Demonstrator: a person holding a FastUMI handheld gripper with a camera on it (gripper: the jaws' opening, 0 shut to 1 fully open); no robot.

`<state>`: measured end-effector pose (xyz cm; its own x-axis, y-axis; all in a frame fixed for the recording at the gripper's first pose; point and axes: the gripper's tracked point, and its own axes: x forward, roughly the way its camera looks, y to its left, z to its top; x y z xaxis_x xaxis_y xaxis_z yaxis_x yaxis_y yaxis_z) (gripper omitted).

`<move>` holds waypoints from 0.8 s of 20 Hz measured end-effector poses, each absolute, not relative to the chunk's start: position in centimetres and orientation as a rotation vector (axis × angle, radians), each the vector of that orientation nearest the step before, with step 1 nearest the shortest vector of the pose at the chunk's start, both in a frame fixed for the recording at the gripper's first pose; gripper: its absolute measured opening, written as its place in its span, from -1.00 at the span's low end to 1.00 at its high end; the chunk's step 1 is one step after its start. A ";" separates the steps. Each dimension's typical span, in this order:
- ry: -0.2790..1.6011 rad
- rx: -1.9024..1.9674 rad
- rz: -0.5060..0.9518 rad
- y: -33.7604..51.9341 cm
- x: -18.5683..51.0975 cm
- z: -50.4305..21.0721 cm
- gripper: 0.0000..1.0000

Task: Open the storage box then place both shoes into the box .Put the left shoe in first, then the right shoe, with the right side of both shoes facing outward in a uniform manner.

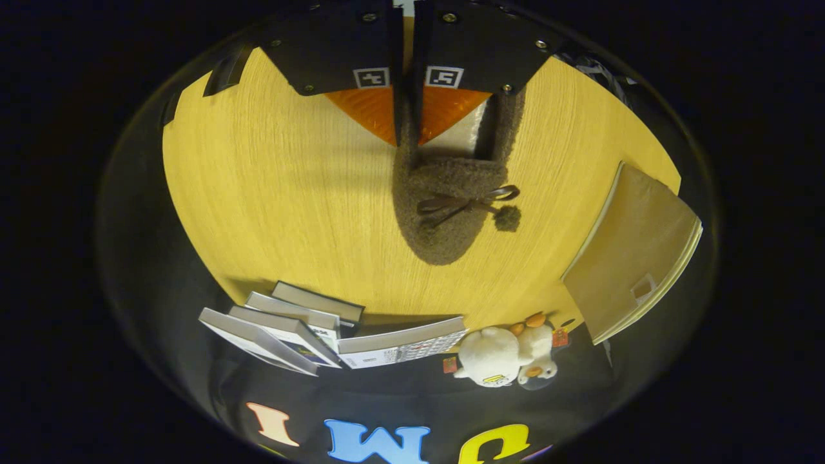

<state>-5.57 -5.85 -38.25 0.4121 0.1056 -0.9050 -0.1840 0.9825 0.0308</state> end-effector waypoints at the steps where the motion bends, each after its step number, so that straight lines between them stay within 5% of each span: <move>1: 1.135 -0.069 0.178 -5.9 -5.5 -38.0 -0.87; 3: 1.133 -0.024 0.137 -6.0 -4.9 -38.2 -1.00; 16: 1.085 0.231 0.080 -1.6 -2.4 -31.6 -1.00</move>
